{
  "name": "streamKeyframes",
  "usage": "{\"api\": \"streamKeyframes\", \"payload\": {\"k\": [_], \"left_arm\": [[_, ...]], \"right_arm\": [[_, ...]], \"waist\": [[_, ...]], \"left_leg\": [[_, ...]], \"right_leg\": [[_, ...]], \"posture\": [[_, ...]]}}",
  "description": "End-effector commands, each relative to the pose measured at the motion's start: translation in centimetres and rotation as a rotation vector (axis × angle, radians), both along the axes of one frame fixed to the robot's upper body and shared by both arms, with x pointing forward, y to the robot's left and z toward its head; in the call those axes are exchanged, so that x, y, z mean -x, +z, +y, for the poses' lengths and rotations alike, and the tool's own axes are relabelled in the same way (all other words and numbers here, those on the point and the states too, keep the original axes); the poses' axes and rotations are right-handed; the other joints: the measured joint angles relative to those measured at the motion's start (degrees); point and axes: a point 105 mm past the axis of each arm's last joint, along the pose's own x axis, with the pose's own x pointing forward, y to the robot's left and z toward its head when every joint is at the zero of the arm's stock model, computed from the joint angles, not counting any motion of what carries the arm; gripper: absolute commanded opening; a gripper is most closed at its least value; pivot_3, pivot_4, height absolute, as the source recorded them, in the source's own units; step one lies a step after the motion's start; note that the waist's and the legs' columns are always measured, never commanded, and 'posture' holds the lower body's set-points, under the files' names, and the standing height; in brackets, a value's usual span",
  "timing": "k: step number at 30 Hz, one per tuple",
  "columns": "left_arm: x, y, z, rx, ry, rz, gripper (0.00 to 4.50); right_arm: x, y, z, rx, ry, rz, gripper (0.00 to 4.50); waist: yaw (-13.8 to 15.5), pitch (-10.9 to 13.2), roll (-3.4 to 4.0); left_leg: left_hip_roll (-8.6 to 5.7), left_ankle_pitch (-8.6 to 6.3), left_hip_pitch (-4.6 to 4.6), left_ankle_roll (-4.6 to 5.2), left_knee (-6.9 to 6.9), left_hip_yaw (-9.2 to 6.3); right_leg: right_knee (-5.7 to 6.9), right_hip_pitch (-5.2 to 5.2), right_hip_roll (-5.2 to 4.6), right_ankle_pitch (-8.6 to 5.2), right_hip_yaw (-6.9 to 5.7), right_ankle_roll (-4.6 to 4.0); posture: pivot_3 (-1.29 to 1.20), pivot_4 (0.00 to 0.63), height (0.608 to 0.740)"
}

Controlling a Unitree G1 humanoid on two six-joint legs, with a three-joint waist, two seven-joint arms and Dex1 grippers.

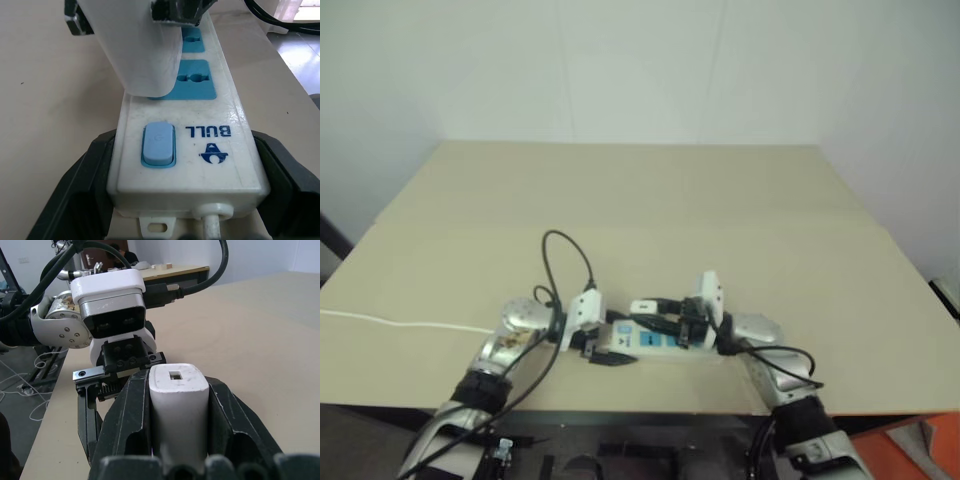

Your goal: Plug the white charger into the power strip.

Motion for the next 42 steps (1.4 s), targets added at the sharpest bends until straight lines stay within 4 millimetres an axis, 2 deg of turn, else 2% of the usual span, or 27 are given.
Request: {"api": "streamKeyframes", "payload": {"k": [1, 13, 19, 23, 29, 37, 42], "left_arm": [[0.7, -1.4, 0.5, -0.052, -0.014, 0.050, 3.29], [0.6, -1.4, 0.8, -0.061, -0.006, 0.055, 3.29], [0.5, -1.4, 0.9, -0.061, 0.002, 0.053, 3.29], [0.4, -1.4, 1.3, -0.064, 0.013, 0.053, 3.29], [0.4, -1.3, 1.8, -0.072, 0.025, 0.052, 3.29], [0.3, -1.2, 2.0, -0.076, 0.032, 0.050, 3.29], [0.3, -1.3, 1.9, -0.074, 0.031, 0.052, 3.29]], "right_arm": [[-0.6, -0.5, -1.2, 0.040, -0.038, -0.003, 1.16], [-1.1, -1.6, -2.9, 0.095, -0.057, 0.012, 1.16], [-1.3, -3.4, -4.6, 0.136, -0.102, 0.064, 1.16], [-1.0, -5.3, -6.0, 0.180, -0.122, 0.130, 1.16], [-0.6, -6.6, -6.7, 0.219, -0.115, 0.169, 1.16], [-0.2, -6.4, -5.8, 0.267, -0.027, 0.155, 1.16], [0.1, -6.2, -3.1, 0.296, 0.074, 0.134, 1.16]], "waist": [[0.0, 0.0, 0.00], [0.0, 0.0, -0.01], [0.1, -0.1, -0.01], [0.2, -0.2, -0.02], [0.1, -0.4, -0.10], [0.1, -0.6, -0.14], [0.0, -0.6, -0.13]], "left_leg": [[0.00, 0.00, 0.00, 0.00, 0.00, 0.00], [-0.01, 0.00, 0.00, 0.00, 0.00, 0.00], [-0.01, 0.00, 0.02, 0.00, 0.00, 0.00], [-0.01, 0.00, 0.15, 0.00, 0.00, 0.00], [0.01, -0.02, 0.69, 0.00, -0.12, -0.01], [0.02, -0.02, 0.71, 0.00, -0.14, -0.02], [0.04, -0.02, 0.74, 0.00, -0.16, -0.01]], "right_leg": [[0.00, 0.00, 0.00, 0.00, 0.00, 0.00], [-0.02, 0.02, -0.01, -0.01, 0.00, 0.02], [-0.03, 0.05, -0.01, -0.06, -0.01, 0.11], [-0.09, 0.23, -0.02, -0.09, -0.02, 0.15], [-0.29, 0.79, -0.02, -0.27, -0.05, 0.42], [-0.29, 0.80, -0.02, -0.28, -0.04, 0.41], [-0.28, 0.79, 0.00, -0.28, -0.04, 0.40]], "posture": [[0.00, 0.150, 0.740], [0.00, 0.150, 0.740], [0.00, 0.150, 0.740], [0.00, 0.150, 0.740], [0.00, 0.150, 0.740], [0.00, 0.150, 0.740], [0.00, 0.150, 0.740]]}}
